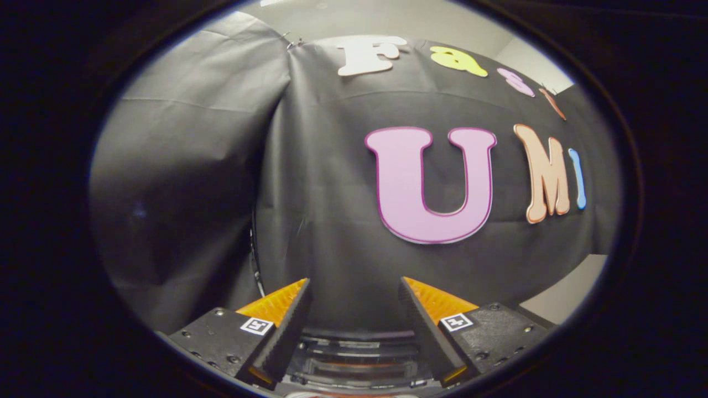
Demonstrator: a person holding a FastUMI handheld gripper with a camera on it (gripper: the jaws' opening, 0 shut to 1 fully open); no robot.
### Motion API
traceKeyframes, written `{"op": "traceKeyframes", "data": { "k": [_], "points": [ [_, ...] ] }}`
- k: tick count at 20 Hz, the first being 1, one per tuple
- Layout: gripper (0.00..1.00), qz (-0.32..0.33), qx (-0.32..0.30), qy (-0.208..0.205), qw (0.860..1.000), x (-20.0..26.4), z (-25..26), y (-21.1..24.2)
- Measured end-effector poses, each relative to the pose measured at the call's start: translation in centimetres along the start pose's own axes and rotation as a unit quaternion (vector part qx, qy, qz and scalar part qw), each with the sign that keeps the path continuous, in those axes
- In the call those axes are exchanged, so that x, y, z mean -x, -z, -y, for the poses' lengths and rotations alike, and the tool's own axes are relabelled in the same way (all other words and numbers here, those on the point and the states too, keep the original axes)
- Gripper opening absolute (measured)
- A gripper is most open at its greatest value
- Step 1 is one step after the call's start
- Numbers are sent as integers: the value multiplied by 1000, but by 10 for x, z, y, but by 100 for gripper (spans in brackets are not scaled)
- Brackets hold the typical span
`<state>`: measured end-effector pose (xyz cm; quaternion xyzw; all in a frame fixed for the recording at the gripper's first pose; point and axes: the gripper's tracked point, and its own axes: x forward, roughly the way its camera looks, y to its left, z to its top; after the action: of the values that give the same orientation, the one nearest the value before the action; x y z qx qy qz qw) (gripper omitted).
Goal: Put the clothes into the washing machine and then close the washing machine lid.
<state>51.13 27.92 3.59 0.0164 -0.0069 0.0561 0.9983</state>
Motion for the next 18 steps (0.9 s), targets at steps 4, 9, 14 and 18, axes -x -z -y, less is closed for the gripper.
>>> {"op": "traceKeyframes", "data": {
  "k": [4, 9, 14, 18],
  "points": [
    [95, 18, 14, 16, 1000, -25, 5, 13],
    [96, -87, 6, 11, 996, -40, 0, 86],
    [97, -91, -13, 3, 996, -32, -3, 90],
    [98, -103, -13, 8, 995, -14, 0, 91]
  ]
}}
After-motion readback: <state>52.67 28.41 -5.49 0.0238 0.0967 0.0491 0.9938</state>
